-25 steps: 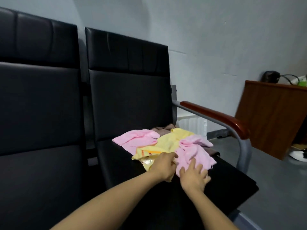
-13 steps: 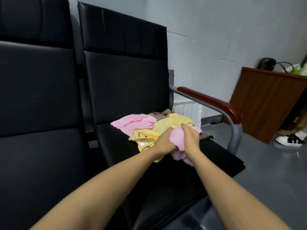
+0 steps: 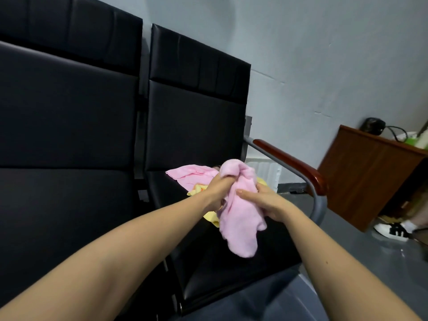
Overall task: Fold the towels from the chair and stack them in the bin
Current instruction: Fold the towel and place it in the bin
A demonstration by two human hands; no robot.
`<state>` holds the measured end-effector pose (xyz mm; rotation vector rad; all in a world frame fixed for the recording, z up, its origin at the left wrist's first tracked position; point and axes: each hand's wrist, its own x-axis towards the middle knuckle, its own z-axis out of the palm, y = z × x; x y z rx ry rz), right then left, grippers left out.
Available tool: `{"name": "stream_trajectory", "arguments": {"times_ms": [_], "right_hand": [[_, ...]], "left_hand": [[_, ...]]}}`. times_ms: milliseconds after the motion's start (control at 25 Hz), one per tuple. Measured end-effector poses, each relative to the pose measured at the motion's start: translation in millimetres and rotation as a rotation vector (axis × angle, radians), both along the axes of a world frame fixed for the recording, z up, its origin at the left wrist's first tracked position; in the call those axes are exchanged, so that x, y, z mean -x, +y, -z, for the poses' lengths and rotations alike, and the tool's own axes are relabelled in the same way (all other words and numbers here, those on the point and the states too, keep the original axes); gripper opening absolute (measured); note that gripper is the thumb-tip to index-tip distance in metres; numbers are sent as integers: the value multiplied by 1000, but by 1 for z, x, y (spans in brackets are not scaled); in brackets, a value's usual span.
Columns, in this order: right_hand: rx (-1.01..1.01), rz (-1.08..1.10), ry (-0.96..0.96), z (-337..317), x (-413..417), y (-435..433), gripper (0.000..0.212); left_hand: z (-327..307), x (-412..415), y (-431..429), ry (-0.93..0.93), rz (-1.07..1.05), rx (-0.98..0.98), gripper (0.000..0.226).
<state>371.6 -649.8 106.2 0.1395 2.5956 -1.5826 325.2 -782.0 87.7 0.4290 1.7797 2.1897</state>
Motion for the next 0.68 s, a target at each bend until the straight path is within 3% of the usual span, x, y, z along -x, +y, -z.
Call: {"name": "stream_trajectory", "arguments": {"times_ms": [120,160,280,400,480,560,640,680], "right_hand": [[45,-69,224,-16,-14,-21,28],[98,-56,274,-19,-13,-32,30],[263,44,187,-12,4,-74,27],[347,29,139,-8,30,-135,9],[479,-34,150,-12,46,-189,12],[524,-48,183,-10,65,-246,18],[359,60,224,-1,77,-298,47],[255,83,236,4,76,-322,56]], "left_hand": [[-13,-2,-23,-76,77,70,14],[-19,-1,-40,-115,132,80,17],[-26,4,-111,-201,253,148,28],[-20,4,-174,-117,169,91,30],[-24,2,-212,-2,-25,-8,28],[-35,4,-257,135,-400,-61,30],[-41,13,-305,236,-694,8,49],[-40,15,-327,264,-757,175,59]]}}
